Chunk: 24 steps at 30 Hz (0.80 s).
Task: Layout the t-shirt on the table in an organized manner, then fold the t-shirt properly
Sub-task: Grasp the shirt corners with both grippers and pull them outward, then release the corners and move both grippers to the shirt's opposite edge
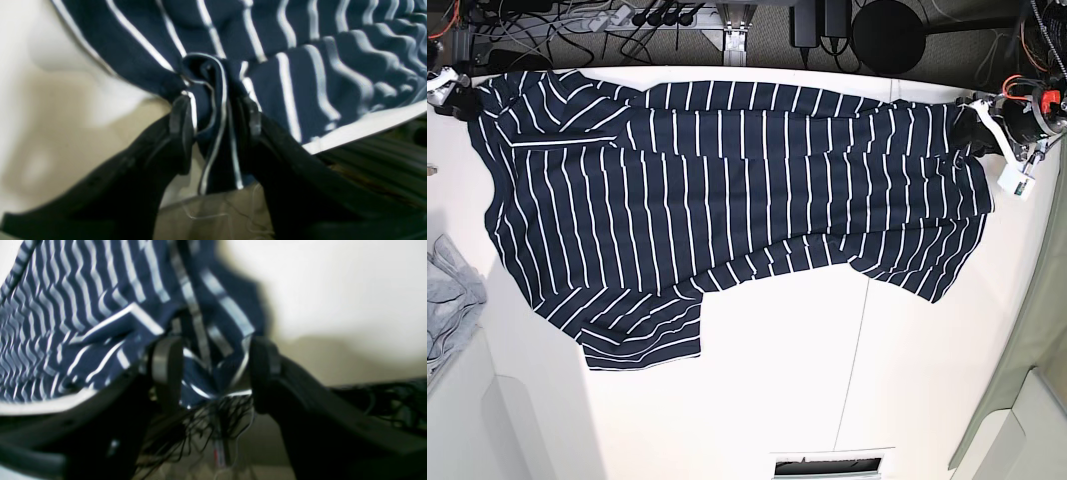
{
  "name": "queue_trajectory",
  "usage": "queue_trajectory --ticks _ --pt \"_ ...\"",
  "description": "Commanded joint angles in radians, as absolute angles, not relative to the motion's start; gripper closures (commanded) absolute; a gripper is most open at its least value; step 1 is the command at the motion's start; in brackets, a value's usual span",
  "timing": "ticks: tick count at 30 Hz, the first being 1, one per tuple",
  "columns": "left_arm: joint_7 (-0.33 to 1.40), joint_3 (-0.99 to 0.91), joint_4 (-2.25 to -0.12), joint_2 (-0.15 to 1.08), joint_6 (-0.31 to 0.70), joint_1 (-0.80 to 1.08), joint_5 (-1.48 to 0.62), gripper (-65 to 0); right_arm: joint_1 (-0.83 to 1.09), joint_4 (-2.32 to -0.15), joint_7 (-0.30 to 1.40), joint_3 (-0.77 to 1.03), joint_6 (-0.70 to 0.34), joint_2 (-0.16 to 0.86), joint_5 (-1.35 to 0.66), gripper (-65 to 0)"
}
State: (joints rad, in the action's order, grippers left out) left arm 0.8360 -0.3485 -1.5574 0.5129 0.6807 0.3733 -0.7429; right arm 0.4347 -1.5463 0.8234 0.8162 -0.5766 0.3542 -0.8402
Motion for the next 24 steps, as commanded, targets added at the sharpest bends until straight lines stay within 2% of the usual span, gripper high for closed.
queue_trajectory --ticks 1,7,12,14,18,21,24 --pt "0.831 -0.364 -1.601 0.532 0.698 0.366 -0.790 -23.0 0.423 -1.560 0.801 0.849 -0.579 0.374 -0.856 -31.4" --pt "0.804 -0.373 -1.766 0.532 0.698 0.363 -0.828 -23.0 0.352 -1.559 0.774 0.883 -0.565 0.414 -0.844 -31.4" --pt "0.722 -0.373 -1.765 0.532 0.665 0.329 -0.762 -23.0 0.241 -1.552 0.768 0.870 -0.549 0.436 -0.810 -31.4" --pt "0.702 -0.373 -1.736 0.532 0.654 0.296 -0.738 -23.9 0.197 -1.544 0.760 0.844 -0.546 0.436 -0.787 -31.4" --pt "0.695 -0.353 -1.610 0.537 0.654 0.182 -0.735 -34.0 0.119 -1.512 0.724 0.733 -0.545 0.435 -0.711 -31.4" --pt "0.663 -0.285 -1.480 0.547 0.653 0.068 -0.694 -34.4 0.047 -1.449 0.691 0.634 -0.544 0.435 -0.648 -31.4" --pt "0.635 -0.187 -1.354 0.549 0.604 -0.059 -0.638 -34.4 -0.041 -1.357 0.684 0.557 -0.534 0.432 -0.628 -31.4"
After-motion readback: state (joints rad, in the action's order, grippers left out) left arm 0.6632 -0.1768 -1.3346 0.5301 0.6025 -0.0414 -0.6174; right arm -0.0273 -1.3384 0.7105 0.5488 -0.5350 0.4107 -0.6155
